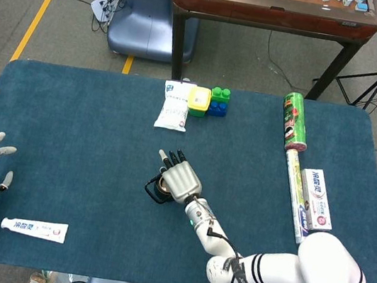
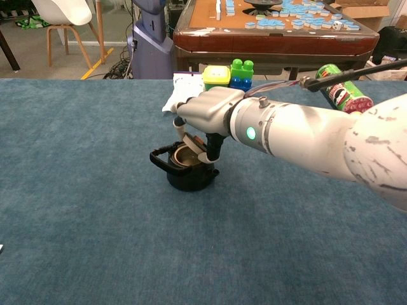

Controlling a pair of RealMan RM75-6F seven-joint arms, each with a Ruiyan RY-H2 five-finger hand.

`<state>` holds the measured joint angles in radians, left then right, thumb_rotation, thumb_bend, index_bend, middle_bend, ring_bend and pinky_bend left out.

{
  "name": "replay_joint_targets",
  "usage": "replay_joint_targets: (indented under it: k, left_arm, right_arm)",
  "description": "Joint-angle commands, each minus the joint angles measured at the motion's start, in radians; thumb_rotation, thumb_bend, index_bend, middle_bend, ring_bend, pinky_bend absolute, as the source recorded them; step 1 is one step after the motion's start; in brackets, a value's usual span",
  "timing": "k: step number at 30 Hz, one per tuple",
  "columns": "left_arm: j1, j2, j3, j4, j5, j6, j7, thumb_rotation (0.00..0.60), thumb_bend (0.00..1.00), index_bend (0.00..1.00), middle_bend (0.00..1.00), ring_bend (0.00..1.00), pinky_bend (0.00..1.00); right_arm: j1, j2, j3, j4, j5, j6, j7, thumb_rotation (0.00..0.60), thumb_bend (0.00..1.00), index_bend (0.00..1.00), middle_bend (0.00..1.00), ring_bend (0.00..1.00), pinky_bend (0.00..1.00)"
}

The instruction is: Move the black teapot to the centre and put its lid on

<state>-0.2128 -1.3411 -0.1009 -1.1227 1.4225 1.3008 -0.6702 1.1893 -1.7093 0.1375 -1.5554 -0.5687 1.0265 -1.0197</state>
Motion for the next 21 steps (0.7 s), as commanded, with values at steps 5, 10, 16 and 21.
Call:
replay_joint_targets:
  k: [5,10,16,21]
  left_arm:
    - [0.000,-0.001,0.001,0.000,0.000,-0.002,0.001,0.600,0.44,0.23,0.00,0.00,0.00]
    - [0.000,0.002,0.001,-0.002,0.003,0.000,-0.001,0.600,0.44,0.23,0.00,0.00,0.00]
    - [0.000,0.001,0.001,-0.001,0.001,-0.002,-0.002,0.600,0.44,0.23,0.00,0.00,0.00]
    - [-0.001,0.001,0.002,0.000,0.003,-0.003,0.000,0.600,0.44,0.23,0.00,0.00,0.00]
  right_arm:
    - [-0.001,0.004,-0.001,-0.004,-0.011,0.008,0.008,0.600,0.37,0.28,0.00,0.00,0.00]
    - [0.001,-0.002,-0.005,0.010,-0.011,-0.003,0.011,0.600,0.36,0.24,0.00,0.00,0.00]
    - [0.003,-0.008,-0.005,0.023,-0.017,-0.011,0.020,0.600,0.35,0.21,0.00,0.00,0.00]
    - [-0.005,0.003,0.000,0.010,-0.039,-0.004,0.042,0.600,0.34,0.20,0.00,0.00,0.00]
